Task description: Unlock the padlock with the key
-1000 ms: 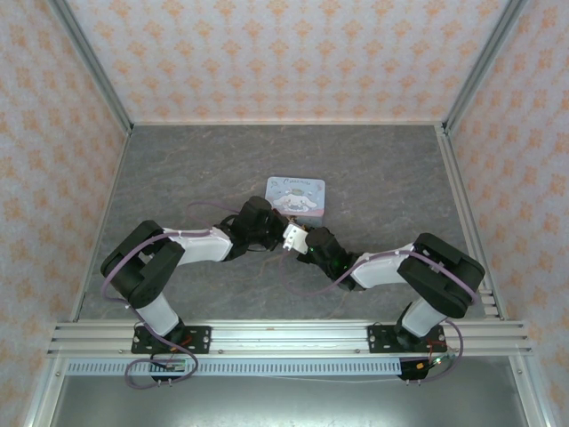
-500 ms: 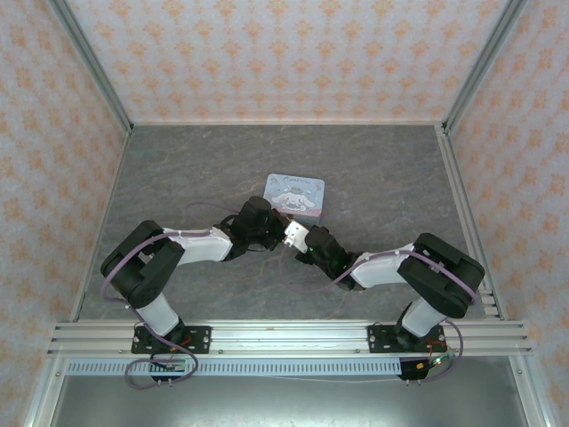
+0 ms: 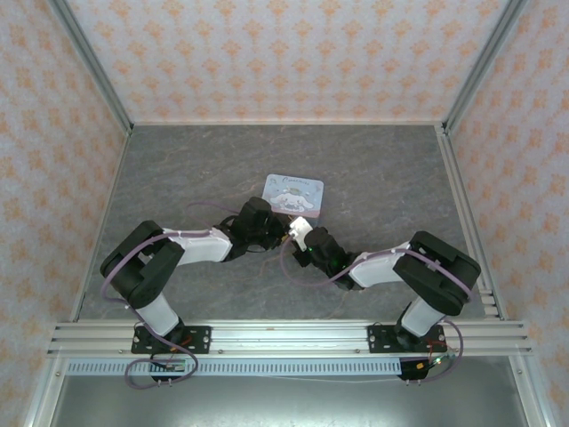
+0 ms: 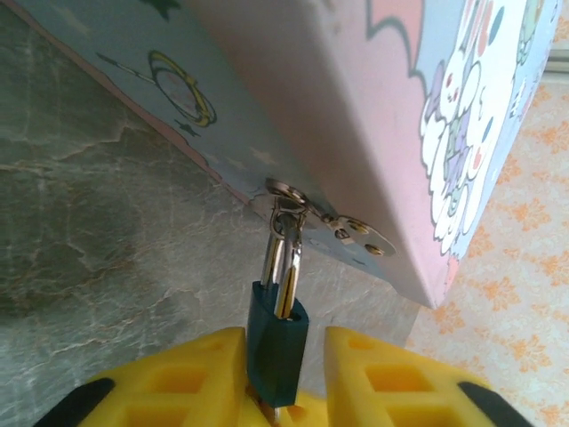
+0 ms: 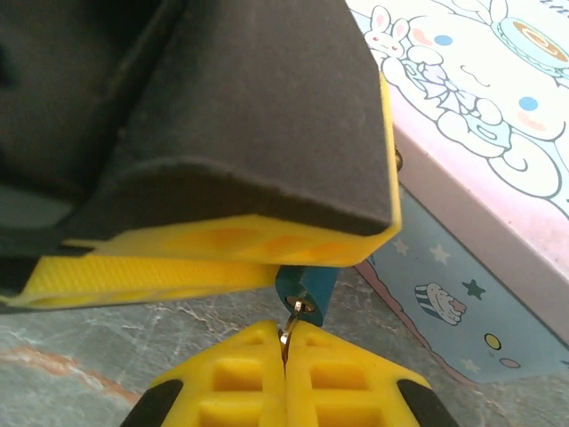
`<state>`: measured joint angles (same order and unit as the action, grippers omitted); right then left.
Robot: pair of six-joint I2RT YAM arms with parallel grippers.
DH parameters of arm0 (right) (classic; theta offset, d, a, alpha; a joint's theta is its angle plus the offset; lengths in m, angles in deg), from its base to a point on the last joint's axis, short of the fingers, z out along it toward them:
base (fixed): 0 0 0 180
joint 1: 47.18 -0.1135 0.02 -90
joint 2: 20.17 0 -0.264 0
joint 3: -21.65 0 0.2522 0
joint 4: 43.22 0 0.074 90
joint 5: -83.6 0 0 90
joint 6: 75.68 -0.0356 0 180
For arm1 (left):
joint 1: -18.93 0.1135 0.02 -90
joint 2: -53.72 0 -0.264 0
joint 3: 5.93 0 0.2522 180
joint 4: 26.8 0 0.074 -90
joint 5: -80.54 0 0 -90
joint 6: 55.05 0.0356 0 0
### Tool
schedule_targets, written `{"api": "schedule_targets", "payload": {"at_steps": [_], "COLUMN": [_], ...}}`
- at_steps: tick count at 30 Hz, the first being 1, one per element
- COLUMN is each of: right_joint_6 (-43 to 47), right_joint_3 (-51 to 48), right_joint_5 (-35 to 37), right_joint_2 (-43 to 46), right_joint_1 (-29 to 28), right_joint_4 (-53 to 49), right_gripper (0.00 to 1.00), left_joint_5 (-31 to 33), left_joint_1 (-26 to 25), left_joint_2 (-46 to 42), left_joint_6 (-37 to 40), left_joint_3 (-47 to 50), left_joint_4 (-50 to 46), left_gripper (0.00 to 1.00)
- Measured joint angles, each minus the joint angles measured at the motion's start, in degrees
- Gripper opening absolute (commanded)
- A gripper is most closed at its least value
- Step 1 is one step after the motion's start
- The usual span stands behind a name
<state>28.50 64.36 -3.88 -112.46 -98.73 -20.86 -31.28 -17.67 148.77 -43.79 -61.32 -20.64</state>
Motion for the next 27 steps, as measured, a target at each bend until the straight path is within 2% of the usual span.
{"api": "schedule_targets", "payload": {"at_steps": [5, 9, 12, 19, 27], "right_joint_6": [-7.8, -14.67, -19.87, -34.99, -51.74], "right_joint_3": [-1.18, -3.06, -3.67, -4.74, -4.74], "right_joint_5": [-2.6, -5.38, -7.98, -15.02, -21.24], "right_joint_2": [-0.02, -0.04, -0.31, -3.8, -9.94], "right_joint_1": [0.76, 2.03, 2.99, 5.6, 6.38], "right_joint_4": [3.43, 6.6, 8.57, 16.11, 24.9], "right_gripper": [0.0, 0.0, 0.0, 0.0, 0.0], "left_joint_5": [0.09, 1.29, 2.75, 7.34, 8.98], "left_joint_1": [1.22, 3.23, 4.59, 6.43, 9.29], "left_joint_2": [-3.41, -9.09, -14.25, -23.34, -24.61], "left_joint_6": [1.27, 3.39, 5.75, 12.13, 16.9], "left_joint_3": [2.19, 3.23, 3.28, 2.8, 2.14], "left_joint_4": [-1.25, -4.59, -8.22, -18.47, -25.57], "left_gripper": [0.5, 0.61, 0.66, 0.7, 0.72]}}
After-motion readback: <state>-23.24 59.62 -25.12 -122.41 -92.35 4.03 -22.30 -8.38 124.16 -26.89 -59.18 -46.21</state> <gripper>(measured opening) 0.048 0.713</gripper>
